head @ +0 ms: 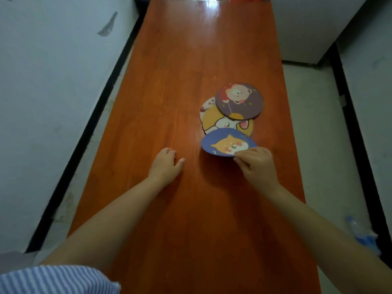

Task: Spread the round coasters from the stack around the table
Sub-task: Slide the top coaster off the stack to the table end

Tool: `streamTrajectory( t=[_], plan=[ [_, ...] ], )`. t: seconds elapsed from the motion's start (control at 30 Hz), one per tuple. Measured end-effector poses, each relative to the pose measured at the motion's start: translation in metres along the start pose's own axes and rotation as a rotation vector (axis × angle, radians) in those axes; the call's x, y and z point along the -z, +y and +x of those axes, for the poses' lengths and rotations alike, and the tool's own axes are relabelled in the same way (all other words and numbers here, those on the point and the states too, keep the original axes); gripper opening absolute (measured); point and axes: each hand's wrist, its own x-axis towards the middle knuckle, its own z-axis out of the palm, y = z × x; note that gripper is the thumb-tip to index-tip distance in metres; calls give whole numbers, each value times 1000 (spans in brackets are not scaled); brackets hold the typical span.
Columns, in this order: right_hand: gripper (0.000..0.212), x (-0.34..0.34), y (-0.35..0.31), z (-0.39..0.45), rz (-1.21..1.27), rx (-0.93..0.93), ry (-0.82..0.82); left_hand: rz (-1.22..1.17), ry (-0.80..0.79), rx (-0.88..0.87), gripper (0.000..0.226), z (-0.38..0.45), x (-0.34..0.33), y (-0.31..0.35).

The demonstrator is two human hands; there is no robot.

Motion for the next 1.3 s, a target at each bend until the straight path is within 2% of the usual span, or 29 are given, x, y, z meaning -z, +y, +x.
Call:
streamTrajectory(
  t=[0.07,0.17,0.23,0.3,0.37,0.43,0.53,0.63,0.8,0.9,1.03,1.13,1.23,1.3],
  plan=[
    [15,0,-23,-45,-13,-46,-30,-126,-35,26,41,-31,-1,2],
    [20,-5,-63,-107,26,-89,-71,-540,-288,178,34,-82,-11,4],
    [20,-9,-92,-140,54,-118,-104,-742,-429,289,21,-113,-21,-1],
    [14,-12,-119,-171,84,-112,-153,-771,-493,290,11,-140,-33,-14],
    [13,-14,-141,-201,63,-114,-222,-660,-524,230,9,-161,-41,-32],
    [21,-17,-151,-226,60,-274,-265,-546,-531,162,11,-174,-43,-51],
    [43,-21,-150,-240,-14,-658,-324,-402,-509,72,16,-185,-42,-73],
    [57,-25,-154,-230,-32,-827,-445,-310,-425,21,24,-195,-44,-81],
    [33,-32,-167,-211,77,-1052,-303,-356,-212,44,26,-207,-50,-87],
    [19,-31,-165,-203,61,-1025,-273,-342,-126,44,22,-208,-50,-87],
    [17,-32,-161,-186,137,-957,-175,-343,-10,20,24,-195,-40,-73],
    [17,-37,-155,-181,156,-976,-212,-328,15,18,27,-185,-39,-71],
    [16,-39,-151,-184,174,-974,-264,-291,21,13,19,-183,-46,-77],
    [7,-41,-147,-186,151,-936,-329,-262,34,10,20,-185,-51,-79]
  ],
)
